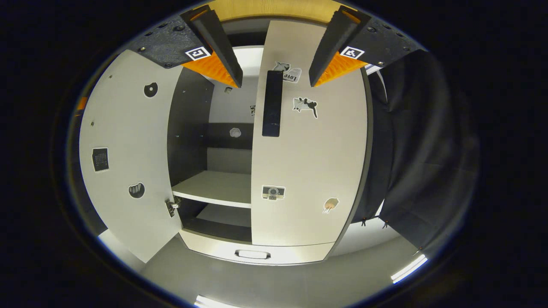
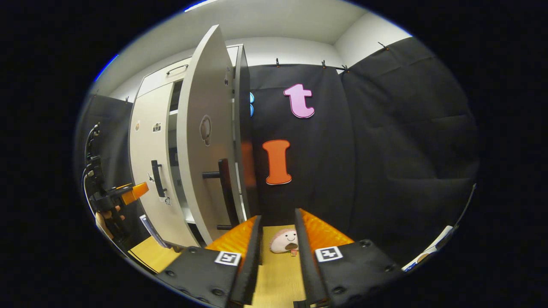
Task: Open the right door of the double-door shoe cabinet with the right hand, and open the left door with the left hand.
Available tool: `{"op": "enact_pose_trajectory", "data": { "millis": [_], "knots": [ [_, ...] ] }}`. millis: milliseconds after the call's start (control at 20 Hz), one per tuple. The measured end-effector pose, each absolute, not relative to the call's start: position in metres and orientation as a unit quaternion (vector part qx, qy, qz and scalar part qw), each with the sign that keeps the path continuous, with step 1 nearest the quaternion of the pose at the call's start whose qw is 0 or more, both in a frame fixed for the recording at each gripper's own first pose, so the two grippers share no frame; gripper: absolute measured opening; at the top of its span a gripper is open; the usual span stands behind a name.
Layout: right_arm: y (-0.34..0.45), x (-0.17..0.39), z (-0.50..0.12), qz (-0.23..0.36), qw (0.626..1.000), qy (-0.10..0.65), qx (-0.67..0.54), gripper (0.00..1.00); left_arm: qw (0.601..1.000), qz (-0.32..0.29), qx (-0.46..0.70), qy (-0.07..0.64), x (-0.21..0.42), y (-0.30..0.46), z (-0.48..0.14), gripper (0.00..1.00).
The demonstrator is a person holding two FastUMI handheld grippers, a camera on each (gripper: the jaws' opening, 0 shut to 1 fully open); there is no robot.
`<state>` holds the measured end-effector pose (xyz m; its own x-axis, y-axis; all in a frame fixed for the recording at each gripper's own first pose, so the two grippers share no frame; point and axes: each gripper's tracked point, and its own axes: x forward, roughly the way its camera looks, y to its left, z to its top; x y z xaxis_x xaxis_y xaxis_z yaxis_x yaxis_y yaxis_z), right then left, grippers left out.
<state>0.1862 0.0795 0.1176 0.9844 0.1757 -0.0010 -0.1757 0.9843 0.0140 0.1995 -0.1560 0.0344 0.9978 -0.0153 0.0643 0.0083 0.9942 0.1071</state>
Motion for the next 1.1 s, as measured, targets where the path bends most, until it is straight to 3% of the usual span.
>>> {"op": "enact_pose_trajectory", "data": {
  "millis": [150, 250, 300, 450, 500, 700, 800, 950, 1100],
  "knots": [
    [0.070, 0.188, 0.122, 0.073, 0.997, -0.013, 0.010, 0.86, 0.998, -0.008, 0.058, -0.026, 0.225, -0.157, 0.031, 0.94],
    [0.062, 0.189, 0.122, 0.061, 0.998, -0.016, 0.006, 0.89, 0.998, -0.005, 0.055, -0.017, 0.243, -0.156, 0.027, 0.94],
    [0.058, 0.189, 0.122, 0.054, 0.998, -0.016, 0.002, 0.85, 0.998, 0.000, 0.058, -0.015, 0.251, -0.152, 0.025, 0.94],
    [0.052, 0.189, 0.121, 0.042, 0.999, -0.014, -0.004, 0.86, 0.998, 0.009, 0.063, -0.010, 0.273, -0.145, 0.018, 0.95],
    [0.050, 0.189, 0.120, 0.038, 0.999, -0.012, -0.005, 0.96, 0.998, 0.008, 0.062, -0.006, 0.279, -0.145, 0.016, 0.92],
    [0.046, 0.188, 0.116, 0.030, 1.000, -0.003, -0.007, 0.96, 0.998, 0.011, 0.056, 0.000, 0.291, -0.143, 0.010, 0.94],
    [0.043, 0.189, 0.115, 0.025, 1.000, -0.003, -0.004, 0.96, 0.999, 0.004, 0.053, -0.003, 0.293, -0.146, 0.010, 0.90],
    [0.038, 0.190, 0.117, 0.011, 1.000, -0.006, 0.005, 0.96, 0.999, 0.000, 0.054, 0.000, 0.295, -0.147, 0.007, 0.63],
    [0.042, 0.189, 0.114, 0.012, 1.000, 0.000, 0.011, 0.96, 0.999, -0.013, 0.047, 0.002, 0.296, -0.153, 0.006, 0.43]
  ]
}}
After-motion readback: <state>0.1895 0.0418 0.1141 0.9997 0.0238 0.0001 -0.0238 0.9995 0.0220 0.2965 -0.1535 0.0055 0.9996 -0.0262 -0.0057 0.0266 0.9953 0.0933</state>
